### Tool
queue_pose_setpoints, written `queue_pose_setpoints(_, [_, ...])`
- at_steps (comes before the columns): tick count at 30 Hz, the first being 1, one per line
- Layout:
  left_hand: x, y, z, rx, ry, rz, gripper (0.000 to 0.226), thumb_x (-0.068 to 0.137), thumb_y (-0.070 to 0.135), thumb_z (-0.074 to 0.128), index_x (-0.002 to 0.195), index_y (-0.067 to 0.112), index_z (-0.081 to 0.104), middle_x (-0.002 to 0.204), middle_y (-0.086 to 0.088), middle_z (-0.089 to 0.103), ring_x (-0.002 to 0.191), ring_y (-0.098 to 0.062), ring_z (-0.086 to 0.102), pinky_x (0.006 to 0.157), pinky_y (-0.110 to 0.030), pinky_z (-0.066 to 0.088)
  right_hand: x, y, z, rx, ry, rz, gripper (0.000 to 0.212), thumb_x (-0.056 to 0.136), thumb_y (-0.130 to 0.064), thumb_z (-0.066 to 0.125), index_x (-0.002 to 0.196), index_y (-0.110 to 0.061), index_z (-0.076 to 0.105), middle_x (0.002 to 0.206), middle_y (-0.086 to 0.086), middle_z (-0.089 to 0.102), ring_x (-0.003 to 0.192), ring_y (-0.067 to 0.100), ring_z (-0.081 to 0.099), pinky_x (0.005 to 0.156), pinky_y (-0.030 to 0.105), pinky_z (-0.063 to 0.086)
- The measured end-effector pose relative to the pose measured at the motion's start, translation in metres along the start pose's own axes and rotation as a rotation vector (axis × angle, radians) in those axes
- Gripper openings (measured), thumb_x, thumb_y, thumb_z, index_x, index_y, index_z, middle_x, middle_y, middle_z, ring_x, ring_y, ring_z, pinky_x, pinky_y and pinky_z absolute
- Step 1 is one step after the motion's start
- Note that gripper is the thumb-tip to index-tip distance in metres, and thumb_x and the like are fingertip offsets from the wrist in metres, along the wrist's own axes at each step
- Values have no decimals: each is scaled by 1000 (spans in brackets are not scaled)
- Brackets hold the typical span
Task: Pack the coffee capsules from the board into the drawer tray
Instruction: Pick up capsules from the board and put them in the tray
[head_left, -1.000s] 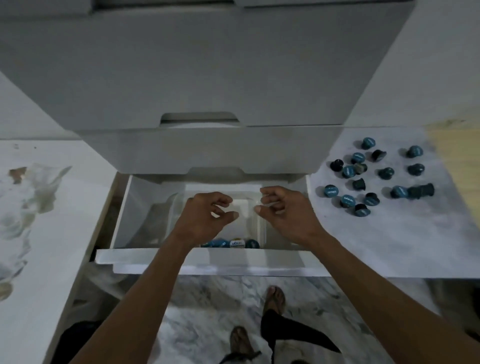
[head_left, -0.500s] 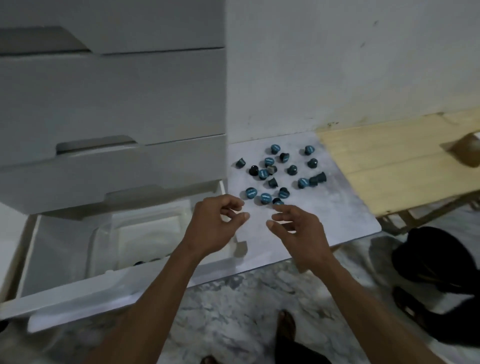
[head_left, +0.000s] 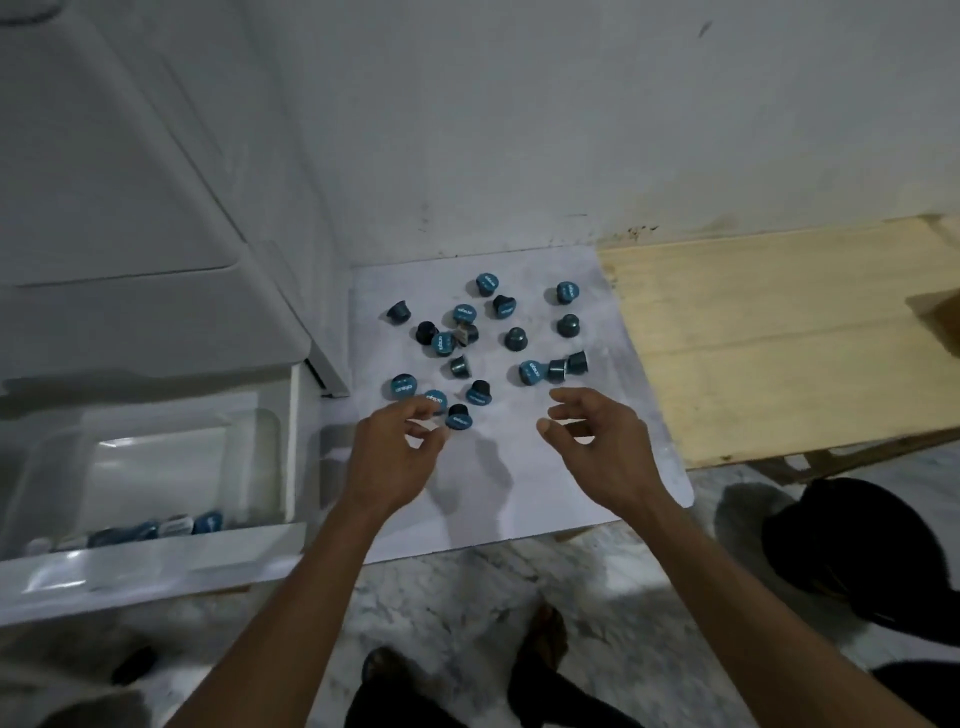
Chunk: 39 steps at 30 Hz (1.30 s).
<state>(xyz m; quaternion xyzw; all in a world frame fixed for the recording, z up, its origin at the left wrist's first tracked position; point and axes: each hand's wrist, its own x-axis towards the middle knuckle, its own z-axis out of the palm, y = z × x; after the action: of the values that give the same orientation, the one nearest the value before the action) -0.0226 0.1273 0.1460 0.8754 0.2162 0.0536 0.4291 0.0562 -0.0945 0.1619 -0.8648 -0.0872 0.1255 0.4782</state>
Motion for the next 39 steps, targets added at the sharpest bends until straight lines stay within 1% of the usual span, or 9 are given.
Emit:
queue_pose_setpoints(3, [7, -7, 13, 17, 61, -66, 30, 84, 15, 74, 113, 14, 68, 106, 1, 71, 80, -11, 66, 75, -22, 51, 27, 10, 8, -87, -52, -74, 28, 85, -28, 74, 112, -21, 68, 97, -10, 70, 78, -5, 65, 67, 5, 47])
queue_pose_setpoints(5, [15, -12, 20, 54, 82, -105, 35, 85, 15, 73, 119, 15, 66, 110, -1, 70, 84, -13, 65, 76, -22, 48, 45, 19, 21, -155, -79, -147, 27, 85, -23, 75, 112, -19, 69, 101, -7, 70, 83, 3, 65, 73, 17, 52])
queue_pose_setpoints(8, [28, -20, 27, 160, 77, -135, 40, 88, 18, 71, 126, 17, 61, 112, 1, 66, 87, -6, 56, 72, -6, 32, 69, 31, 42, -254, -176, -252, 29, 86, -19, 72, 115, -20, 68, 112, -1, 69, 101, 15, 63, 80, 31, 54])
queue_pose_setpoints(10, [36, -28, 35, 193, 72, -121, 42, 88, 18, 70, 129, 18, 59, 115, 0, 64, 91, -8, 57, 74, -6, 32, 82, 40, 53, -349, -238, -332, 31, 87, -15, 70, 117, -19, 67, 123, 0, 65, 114, 21, 59, 90, 36, 52])
queue_pose_setpoints(16, [59, -61, 73, 182, 88, -71, 44, 86, 13, 69, 128, 15, 57, 130, -7, 59, 113, -25, 60, 92, -35, 51, 117, 63, 78, -509, -331, -558, 49, 74, 10, 64, 118, -12, 67, 136, 13, 57, 124, 38, 52, 97, 47, 50])
queue_pose_setpoints(19, [58, -70, 84, 216, 115, -27, 44, 87, 12, 66, 129, 18, 55, 130, -6, 57, 113, -28, 59, 86, -46, 55, 124, 75, 91, -555, -386, -628, 50, 77, 13, 59, 120, -12, 67, 138, 15, 55, 128, 38, 49, 95, 51, 51])
queue_pose_setpoints(27, [55, -84, 99, 242, 140, -42, 43, 86, 13, 65, 128, 20, 57, 129, -1, 57, 107, -24, 61, 76, -44, 58, 127, 94, 102, -566, -349, -697, 37, 81, 10, 61, 114, -6, 69, 126, 16, 61, 107, 39, 57, 76, 46, 56])
queue_pose_setpoints(34, [65, -83, 102, 199, 213, -49, 42, 89, 11, 64, 129, 23, 55, 122, -1, 60, 86, -18, 62, 69, -43, 59, 120, 102, 107, -351, -165, -563, 24, 86, -9, 69, 109, -9, 69, 111, 6, 69, 96, 26, 60, 79, 35, 52])
queue_pose_setpoints(39, [75, -92, 104, 159, 202, 4, 40, 88, 10, 65, 127, 21, 59, 123, -1, 61, 85, -16, 60, 72, -43, 59, 107, 115, 116, -197, 12, -441, 23, 85, -12, 73, 106, -9, 66, 104, 4, 69, 94, 23, 60, 85, 21, 45])
